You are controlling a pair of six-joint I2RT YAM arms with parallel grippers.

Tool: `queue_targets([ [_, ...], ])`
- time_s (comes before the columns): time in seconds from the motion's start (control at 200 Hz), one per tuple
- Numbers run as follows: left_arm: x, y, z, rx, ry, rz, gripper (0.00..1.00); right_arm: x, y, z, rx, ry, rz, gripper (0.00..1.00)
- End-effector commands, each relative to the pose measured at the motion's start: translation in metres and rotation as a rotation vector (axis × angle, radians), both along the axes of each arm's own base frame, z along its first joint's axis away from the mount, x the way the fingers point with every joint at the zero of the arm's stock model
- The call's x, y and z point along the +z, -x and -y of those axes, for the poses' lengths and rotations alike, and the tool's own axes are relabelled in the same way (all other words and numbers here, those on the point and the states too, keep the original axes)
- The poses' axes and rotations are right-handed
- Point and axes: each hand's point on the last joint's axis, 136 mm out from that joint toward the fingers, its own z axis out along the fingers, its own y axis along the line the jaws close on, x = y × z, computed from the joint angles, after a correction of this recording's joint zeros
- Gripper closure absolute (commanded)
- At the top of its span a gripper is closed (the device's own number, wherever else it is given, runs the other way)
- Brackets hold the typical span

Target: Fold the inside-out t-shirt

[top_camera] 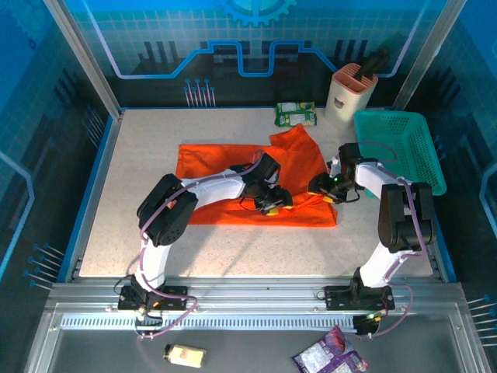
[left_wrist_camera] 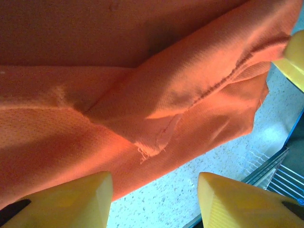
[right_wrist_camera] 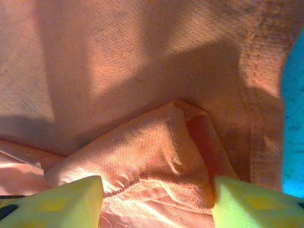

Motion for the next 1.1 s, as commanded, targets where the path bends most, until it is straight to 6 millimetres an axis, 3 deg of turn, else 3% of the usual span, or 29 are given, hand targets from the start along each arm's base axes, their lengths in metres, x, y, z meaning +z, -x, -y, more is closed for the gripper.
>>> queue_targets([
  [0.0, 0.004, 0.001, 0.016, -0.016, 0.051, -0.023, 0.48, 0.001, -0.002, -0.002, -0.001, -0.045, 0.005, 0.44],
  [0.225, -0.006, 0.000, 0.020, -0.014, 0.054, -0.036, 0.50, 0.012, -0.009, -0.006, -0.010, -0.071, 0.029, 0.72],
  [0.445, 0.004, -0.013, 0.029, -0.011, 0.076, -0.007, 0.69, 0.021, -0.018, -0.007, -0.013, -0.079, 0.041, 0.88],
  [0.57, 0.005, -0.020, 0.029, -0.002, 0.081, -0.001, 0.81, 0.024, -0.024, -0.009, -0.024, -0.091, 0.047, 0.90],
  [0.71, 0.004, -0.030, 0.021, 0.026, 0.071, 0.007, 0.88, 0.027, -0.033, -0.009, -0.056, -0.105, 0.051, 0.90],
  [0.931, 0.004, -0.052, 0.004, 0.083, 0.064, 0.027, 0.93, 0.035, -0.040, -0.008, -0.093, -0.101, 0.072, 0.86],
  [1.091, 0.012, -0.062, -0.007, 0.101, 0.066, 0.046, 0.87, 0.035, -0.047, -0.009, -0.113, -0.113, 0.077, 0.87],
])
